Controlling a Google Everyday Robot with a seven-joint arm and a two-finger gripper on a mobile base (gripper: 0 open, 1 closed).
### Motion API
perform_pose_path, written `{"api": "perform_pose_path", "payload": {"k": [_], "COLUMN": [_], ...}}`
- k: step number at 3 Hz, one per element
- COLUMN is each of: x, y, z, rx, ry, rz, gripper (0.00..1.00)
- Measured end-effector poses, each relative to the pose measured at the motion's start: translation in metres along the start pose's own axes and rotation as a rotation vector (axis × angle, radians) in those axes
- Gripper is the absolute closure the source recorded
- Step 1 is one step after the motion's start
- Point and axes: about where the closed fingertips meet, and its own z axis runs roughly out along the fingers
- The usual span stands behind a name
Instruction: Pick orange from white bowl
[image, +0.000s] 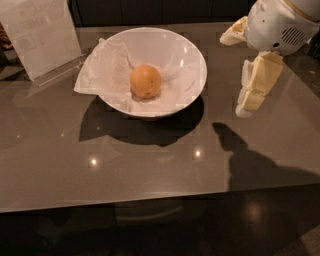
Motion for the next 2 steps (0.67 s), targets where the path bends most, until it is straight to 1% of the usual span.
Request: {"api": "perform_pose_path", "payload": {"k": [1,2], "x": [-0.0419,-0.0434], "y": [-0.0263,-0.0281], "z": [0.0245,0.0253], "rx": [-0.045,-0.039], "ry": [-0.09,-0.097], "rz": [-0.089,-0.091], "gripper": [0.0,0.0]}}
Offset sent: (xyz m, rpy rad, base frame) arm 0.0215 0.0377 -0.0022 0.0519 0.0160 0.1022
